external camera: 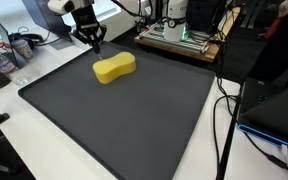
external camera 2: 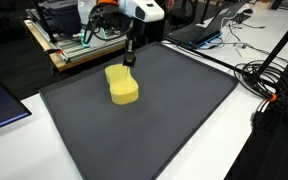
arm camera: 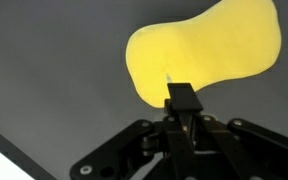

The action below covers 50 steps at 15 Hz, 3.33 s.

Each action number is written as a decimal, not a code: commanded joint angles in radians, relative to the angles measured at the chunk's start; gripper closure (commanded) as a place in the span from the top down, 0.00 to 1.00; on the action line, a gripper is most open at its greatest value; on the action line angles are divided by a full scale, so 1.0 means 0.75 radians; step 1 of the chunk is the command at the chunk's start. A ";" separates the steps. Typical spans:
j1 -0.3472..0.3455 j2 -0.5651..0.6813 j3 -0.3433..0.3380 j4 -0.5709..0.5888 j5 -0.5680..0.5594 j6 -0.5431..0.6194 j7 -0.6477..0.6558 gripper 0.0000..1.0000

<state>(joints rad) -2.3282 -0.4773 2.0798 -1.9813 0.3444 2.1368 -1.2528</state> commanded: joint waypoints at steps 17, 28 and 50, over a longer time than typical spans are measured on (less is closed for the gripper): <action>-0.139 -0.101 0.099 -0.029 0.391 0.097 -0.318 0.03; -0.165 -0.351 0.152 0.003 0.580 0.083 -0.491 0.03; -0.155 -0.471 0.177 0.063 0.621 -0.013 -0.659 0.03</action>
<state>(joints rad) -2.4445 -0.7023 2.1947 -1.9278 0.7524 2.1460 -1.6976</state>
